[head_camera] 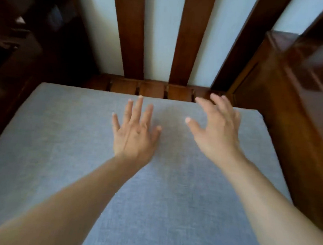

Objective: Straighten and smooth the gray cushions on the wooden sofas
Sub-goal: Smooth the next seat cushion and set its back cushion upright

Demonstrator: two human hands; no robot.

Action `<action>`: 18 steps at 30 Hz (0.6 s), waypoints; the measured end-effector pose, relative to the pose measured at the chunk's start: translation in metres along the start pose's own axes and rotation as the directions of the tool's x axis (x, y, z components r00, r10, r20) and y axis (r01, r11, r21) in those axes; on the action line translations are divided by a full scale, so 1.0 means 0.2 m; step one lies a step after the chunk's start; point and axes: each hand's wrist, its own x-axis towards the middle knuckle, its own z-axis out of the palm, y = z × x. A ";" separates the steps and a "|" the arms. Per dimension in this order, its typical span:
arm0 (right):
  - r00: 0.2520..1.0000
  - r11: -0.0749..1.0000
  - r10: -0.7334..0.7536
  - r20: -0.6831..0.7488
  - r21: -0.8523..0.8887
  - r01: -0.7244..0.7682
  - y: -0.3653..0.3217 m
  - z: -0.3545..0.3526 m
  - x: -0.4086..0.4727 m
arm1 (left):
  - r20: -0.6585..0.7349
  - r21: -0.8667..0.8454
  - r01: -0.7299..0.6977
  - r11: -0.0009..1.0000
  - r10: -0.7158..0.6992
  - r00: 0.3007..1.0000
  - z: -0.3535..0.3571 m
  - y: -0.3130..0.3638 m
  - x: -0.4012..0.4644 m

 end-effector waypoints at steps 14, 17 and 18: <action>0.981 0.981 0.191 -0.039 -0.008 -0.192 0.49 -0.30 -0.87 | -0.007 -0.127 -0.155 0.980 0.155 0.988 0.19 0.69 -0.67; 0.963 0.983 0.148 0.226 -0.142 -0.117 0.40 -0.21 -1.11 | 0.167 0.003 -0.015 1.000 0.014 0.986 0.25 0.48 -0.91; 0.937 0.976 0.145 0.317 -0.204 -0.082 0.39 -0.17 -1.12 | 0.245 0.043 -0.013 0.999 0.002 0.970 0.27 0.43 -0.94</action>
